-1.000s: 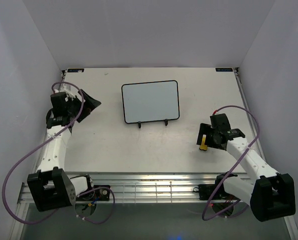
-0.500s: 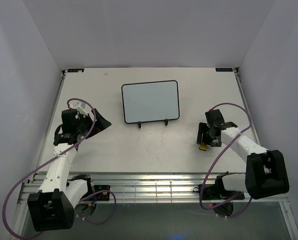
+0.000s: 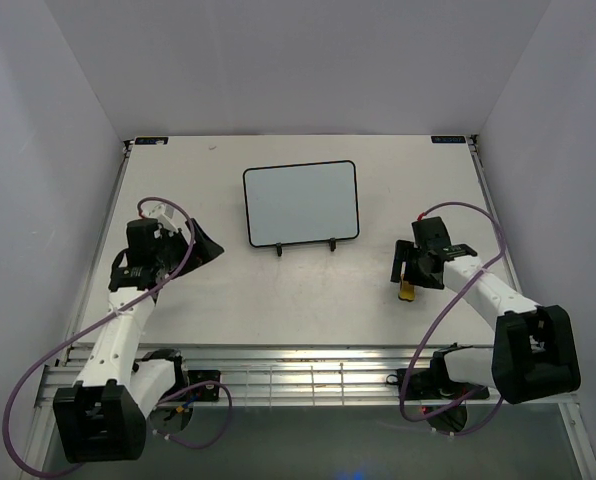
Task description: Erase the whiteboard
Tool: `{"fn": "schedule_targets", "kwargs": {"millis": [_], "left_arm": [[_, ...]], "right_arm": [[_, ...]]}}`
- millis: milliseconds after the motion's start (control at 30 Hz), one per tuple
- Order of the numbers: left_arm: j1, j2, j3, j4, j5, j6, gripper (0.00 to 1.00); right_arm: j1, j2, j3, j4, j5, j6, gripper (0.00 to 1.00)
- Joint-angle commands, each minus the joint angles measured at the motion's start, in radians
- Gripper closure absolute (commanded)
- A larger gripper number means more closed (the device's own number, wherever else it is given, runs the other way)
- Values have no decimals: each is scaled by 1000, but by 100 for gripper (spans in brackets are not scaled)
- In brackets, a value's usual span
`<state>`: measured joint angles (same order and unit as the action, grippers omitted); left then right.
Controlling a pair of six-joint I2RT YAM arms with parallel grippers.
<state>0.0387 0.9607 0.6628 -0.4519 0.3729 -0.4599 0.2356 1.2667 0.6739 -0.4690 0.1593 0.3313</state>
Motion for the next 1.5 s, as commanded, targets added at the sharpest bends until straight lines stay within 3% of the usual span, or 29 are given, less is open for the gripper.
{"fn": "schedule_targets", "kwargs": {"millis": [0,300,833,967,1167,1333,1467], "left_arm": [[-3,-78,32,-24,-87,7,2],[-3,-137,34,-39,-152,-3,2],[-3,-114,32,-30,-124,1,2],[-3,-114,32,-31,-123,1,2],[-3,-112,32,-28,-123,1,2],[-3,-120,29,-30,-129,-2,2],[-3,-134,27,-27,-134,-3,2]], "right_arm": [[-4,-49,24,21,20,-15,18],[-4,60,35,33,-3,-25,30],[-4,79,26,50,-32,-28,68],[5,53,42,46,-75,-34,70],[220,48,238,41,-40,-29,71],[436,238,476,96,64,-70,73],[531,420,694,118,127,-132,73]]}}
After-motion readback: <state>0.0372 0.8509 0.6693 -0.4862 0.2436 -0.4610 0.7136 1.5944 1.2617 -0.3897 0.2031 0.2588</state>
